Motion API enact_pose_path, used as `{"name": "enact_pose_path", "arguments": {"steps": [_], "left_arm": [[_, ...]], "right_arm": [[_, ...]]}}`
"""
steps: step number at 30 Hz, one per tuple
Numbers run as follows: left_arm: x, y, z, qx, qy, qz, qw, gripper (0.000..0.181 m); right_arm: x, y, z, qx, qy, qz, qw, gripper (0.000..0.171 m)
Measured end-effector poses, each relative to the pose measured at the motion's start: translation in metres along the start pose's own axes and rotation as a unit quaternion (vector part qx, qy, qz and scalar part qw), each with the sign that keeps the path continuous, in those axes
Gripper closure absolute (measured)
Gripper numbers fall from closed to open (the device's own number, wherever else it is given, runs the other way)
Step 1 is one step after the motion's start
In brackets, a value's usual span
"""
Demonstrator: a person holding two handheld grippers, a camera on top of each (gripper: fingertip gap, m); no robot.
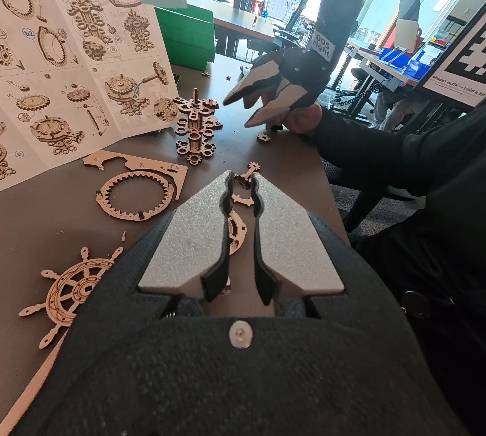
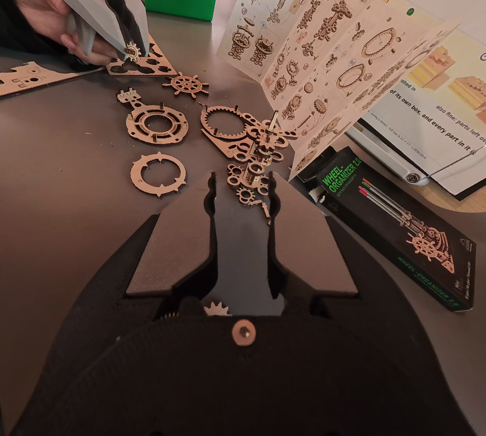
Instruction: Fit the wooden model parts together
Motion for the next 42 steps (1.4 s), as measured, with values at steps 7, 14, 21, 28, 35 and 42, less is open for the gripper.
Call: {"name": "enact_pose_path", "arguments": {"steps": [7,14,21,28,35,42], "left_arm": [[0.001,0.000,0.000,-0.002,-0.002,0.006,1.000,0.172],[0.002,0.000,0.001,-0.003,-0.001,0.010,1.000,0.172],[0.001,0.000,0.000,-0.001,-0.003,0.007,1.000,0.172],[0.001,0.000,0.000,-0.001,-0.002,0.006,1.000,0.172],[0.000,0.000,-0.001,-0.003,-0.003,0.007,1.000,0.172],[0.000,0.000,-0.001,-0.004,-0.002,0.005,1.000,0.172]], "right_arm": [[-0.003,-0.006,-0.008,0.033,-0.002,-0.012,0.999,0.138],[-0.006,-0.005,-0.006,0.025,-0.013,-0.012,1.000,0.138],[-0.007,-0.004,-0.005,0.021,-0.017,-0.016,1.000,0.138],[-0.014,0.000,-0.004,0.002,-0.057,-0.021,0.998,0.141],[-0.025,0.007,-0.006,-0.037,-0.128,-0.021,0.991,0.141],[-0.032,0.022,0.000,-0.130,-0.127,-0.053,0.982,0.137]]}}
Point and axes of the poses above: each gripper's, where its closed fingertips meet, z out along the fingers, y out of its underside, x = y × z across the jaws, the point moved 8 cm from there along -z, back along the fingers, and after that the axes turned 10 degrees about z, right-handed, at the moved point
